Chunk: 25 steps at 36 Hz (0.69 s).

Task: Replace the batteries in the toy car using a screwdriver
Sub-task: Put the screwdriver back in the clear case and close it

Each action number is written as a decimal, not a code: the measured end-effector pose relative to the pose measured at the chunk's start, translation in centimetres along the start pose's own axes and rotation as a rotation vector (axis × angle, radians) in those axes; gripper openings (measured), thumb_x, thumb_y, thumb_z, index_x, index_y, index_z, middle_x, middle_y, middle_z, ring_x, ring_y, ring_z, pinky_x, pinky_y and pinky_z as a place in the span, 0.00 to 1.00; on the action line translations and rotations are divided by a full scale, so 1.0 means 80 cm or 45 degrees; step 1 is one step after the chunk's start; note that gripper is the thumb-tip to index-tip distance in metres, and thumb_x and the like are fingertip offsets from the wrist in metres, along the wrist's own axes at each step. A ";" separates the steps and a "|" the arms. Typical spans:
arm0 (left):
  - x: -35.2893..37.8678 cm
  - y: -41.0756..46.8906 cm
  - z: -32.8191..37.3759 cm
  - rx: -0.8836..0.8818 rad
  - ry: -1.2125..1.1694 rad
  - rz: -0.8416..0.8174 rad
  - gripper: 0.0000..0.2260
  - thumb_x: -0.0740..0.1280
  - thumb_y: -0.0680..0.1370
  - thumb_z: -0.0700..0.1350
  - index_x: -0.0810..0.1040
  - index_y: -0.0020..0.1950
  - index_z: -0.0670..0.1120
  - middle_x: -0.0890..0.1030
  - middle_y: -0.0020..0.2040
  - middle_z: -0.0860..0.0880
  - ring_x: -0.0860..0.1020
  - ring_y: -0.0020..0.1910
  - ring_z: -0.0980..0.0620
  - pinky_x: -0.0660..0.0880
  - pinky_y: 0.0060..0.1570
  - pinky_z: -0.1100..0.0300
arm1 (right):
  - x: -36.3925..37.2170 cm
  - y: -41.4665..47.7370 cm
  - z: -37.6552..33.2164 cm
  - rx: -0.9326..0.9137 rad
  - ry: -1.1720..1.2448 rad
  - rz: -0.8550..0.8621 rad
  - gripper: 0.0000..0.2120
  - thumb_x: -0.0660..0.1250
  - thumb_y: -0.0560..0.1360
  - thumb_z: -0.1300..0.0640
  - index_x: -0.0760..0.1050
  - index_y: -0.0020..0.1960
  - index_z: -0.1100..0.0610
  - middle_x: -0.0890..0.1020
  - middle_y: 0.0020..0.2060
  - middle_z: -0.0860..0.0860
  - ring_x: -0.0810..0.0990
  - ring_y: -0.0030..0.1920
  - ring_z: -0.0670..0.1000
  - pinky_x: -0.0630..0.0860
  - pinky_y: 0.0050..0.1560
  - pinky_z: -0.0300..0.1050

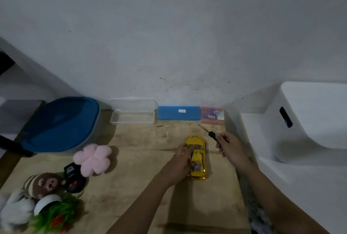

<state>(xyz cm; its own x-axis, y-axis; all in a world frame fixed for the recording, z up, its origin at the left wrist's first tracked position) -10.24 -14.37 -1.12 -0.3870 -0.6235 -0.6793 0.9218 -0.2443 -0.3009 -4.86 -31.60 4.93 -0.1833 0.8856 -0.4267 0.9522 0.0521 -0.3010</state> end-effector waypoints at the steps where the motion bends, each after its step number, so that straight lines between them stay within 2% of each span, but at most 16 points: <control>1: -0.011 -0.003 -0.010 0.001 -0.011 0.018 0.29 0.60 0.79 0.41 0.52 0.76 0.53 0.48 0.76 0.51 0.65 0.70 0.46 0.70 0.64 0.53 | 0.011 0.005 -0.011 -0.019 -0.009 -0.008 0.11 0.57 0.80 0.54 0.73 0.45 0.58 0.76 0.34 0.51 0.73 0.34 0.48 0.68 0.34 0.39; 3: -0.043 -0.009 -0.029 0.015 -0.032 0.138 0.28 0.61 0.78 0.40 0.55 0.76 0.52 0.52 0.76 0.50 0.67 0.69 0.48 0.71 0.63 0.55 | 0.034 0.015 -0.032 -0.057 -0.057 -0.017 0.11 0.57 0.80 0.54 0.73 0.42 0.56 0.76 0.34 0.51 0.73 0.34 0.48 0.67 0.35 0.39; 6: -0.104 -0.013 -0.076 -0.050 -0.093 0.401 0.24 0.59 0.81 0.44 0.57 0.75 0.49 0.58 0.75 0.49 0.65 0.71 0.50 0.65 0.64 0.61 | 0.074 0.030 -0.062 -0.114 -0.125 -0.027 0.11 0.57 0.80 0.53 0.73 0.42 0.56 0.76 0.33 0.50 0.74 0.35 0.47 0.67 0.34 0.38; 9: -0.160 -0.007 -0.146 -0.227 -0.137 0.623 0.23 0.61 0.80 0.46 0.61 0.74 0.47 0.63 0.73 0.47 0.64 0.71 0.48 0.62 0.67 0.59 | 0.126 0.052 -0.089 -0.183 -0.191 -0.098 0.08 0.59 0.79 0.54 0.73 0.47 0.57 0.79 0.38 0.53 0.77 0.40 0.51 0.69 0.38 0.42; 11: -0.191 -0.003 -0.182 -0.313 -0.186 0.717 0.20 0.61 0.79 0.48 0.63 0.70 0.49 0.67 0.69 0.48 0.67 0.68 0.48 0.67 0.67 0.54 | 0.164 0.070 -0.103 -0.243 -0.281 -0.152 0.07 0.60 0.79 0.55 0.73 0.50 0.58 0.79 0.42 0.54 0.77 0.43 0.53 0.69 0.40 0.44; 13: -0.208 0.001 -0.211 -0.447 -0.215 0.732 0.15 0.59 0.81 0.45 0.66 0.68 0.47 0.72 0.62 0.52 0.72 0.61 0.51 0.73 0.57 0.57 | 0.203 0.085 -0.115 -0.290 -0.356 -0.205 0.07 0.59 0.79 0.57 0.73 0.51 0.59 0.79 0.44 0.55 0.76 0.44 0.54 0.68 0.39 0.44; 14: -0.214 0.004 -0.224 -0.499 -0.244 0.736 0.11 0.57 0.82 0.45 0.70 0.64 0.50 0.75 0.55 0.54 0.75 0.55 0.53 0.74 0.49 0.61 | 0.223 0.094 -0.119 -0.315 -0.388 -0.221 0.07 0.59 0.79 0.58 0.73 0.51 0.59 0.79 0.46 0.55 0.76 0.45 0.54 0.67 0.40 0.45; 15: -0.216 0.007 -0.236 -0.518 -0.182 0.767 0.08 0.56 0.82 0.48 0.71 0.59 0.53 0.76 0.51 0.55 0.75 0.51 0.54 0.72 0.44 0.63 | 0.240 0.102 -0.121 -0.340 -0.424 -0.226 0.06 0.59 0.79 0.58 0.73 0.52 0.59 0.78 0.47 0.55 0.75 0.47 0.53 0.67 0.41 0.44; 16: -0.219 0.011 -0.246 -0.516 -0.141 0.771 0.08 0.54 0.83 0.50 0.70 0.59 0.55 0.76 0.53 0.53 0.75 0.51 0.55 0.72 0.46 0.62 | 0.256 0.110 -0.123 -0.360 -0.466 -0.223 0.06 0.58 0.79 0.59 0.73 0.53 0.58 0.78 0.48 0.54 0.74 0.48 0.53 0.67 0.43 0.44; 18: -0.218 0.016 -0.261 -0.469 -0.281 0.676 0.15 0.57 0.82 0.51 0.62 0.68 0.55 0.70 0.65 0.50 0.71 0.57 0.56 0.71 0.55 0.56 | 0.282 0.125 -0.124 -0.393 -0.565 -0.221 0.07 0.57 0.79 0.59 0.72 0.55 0.57 0.77 0.50 0.54 0.72 0.52 0.53 0.69 0.48 0.45; 20: -0.218 0.021 -0.269 -0.445 -0.359 0.609 0.26 0.61 0.80 0.49 0.54 0.74 0.51 0.66 0.68 0.48 0.69 0.63 0.50 0.71 0.63 0.49 | 0.302 0.136 -0.126 -0.402 -0.671 -0.235 0.08 0.56 0.80 0.60 0.72 0.56 0.57 0.77 0.52 0.53 0.71 0.54 0.53 0.70 0.52 0.46; 21: -0.219 0.022 -0.270 -0.431 -0.414 0.605 0.27 0.61 0.79 0.49 0.53 0.75 0.51 0.67 0.67 0.48 0.69 0.64 0.48 0.70 0.64 0.48 | 0.309 0.140 -0.127 -0.401 -0.722 -0.238 0.09 0.56 0.80 0.60 0.72 0.57 0.56 0.76 0.53 0.53 0.70 0.55 0.52 0.70 0.54 0.46; 23: -0.224 0.026 -0.271 -0.413 -0.507 0.625 0.24 0.60 0.80 0.47 0.55 0.74 0.50 0.69 0.66 0.48 0.69 0.65 0.46 0.69 0.64 0.51 | 0.322 0.148 -0.130 -0.393 -0.793 -0.232 0.09 0.56 0.80 0.59 0.71 0.57 0.56 0.76 0.54 0.52 0.70 0.56 0.52 0.70 0.55 0.47; 25: -0.225 0.034 -0.276 -0.444 -0.492 0.604 0.28 0.62 0.80 0.44 0.53 0.76 0.44 0.63 0.71 0.42 0.65 0.69 0.43 0.64 0.68 0.51 | 0.332 0.155 -0.132 -0.382 -0.844 -0.223 0.08 0.57 0.79 0.59 0.71 0.57 0.54 0.76 0.54 0.51 0.70 0.56 0.52 0.70 0.55 0.46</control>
<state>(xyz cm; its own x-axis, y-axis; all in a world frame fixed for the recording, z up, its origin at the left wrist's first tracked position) -1.25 12.59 -4.51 0.1502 -0.8387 -0.5235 0.9034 0.3316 -0.2720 4.65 -2.57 -1.12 -0.3567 0.3941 -0.8470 0.9039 0.3746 -0.2063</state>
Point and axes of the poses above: each hand's wrist, its own y-axis towards the middle knuckle, its own x-axis out of the palm, z = x × y, the point moved 3 cm from there along y, towards the middle knuckle
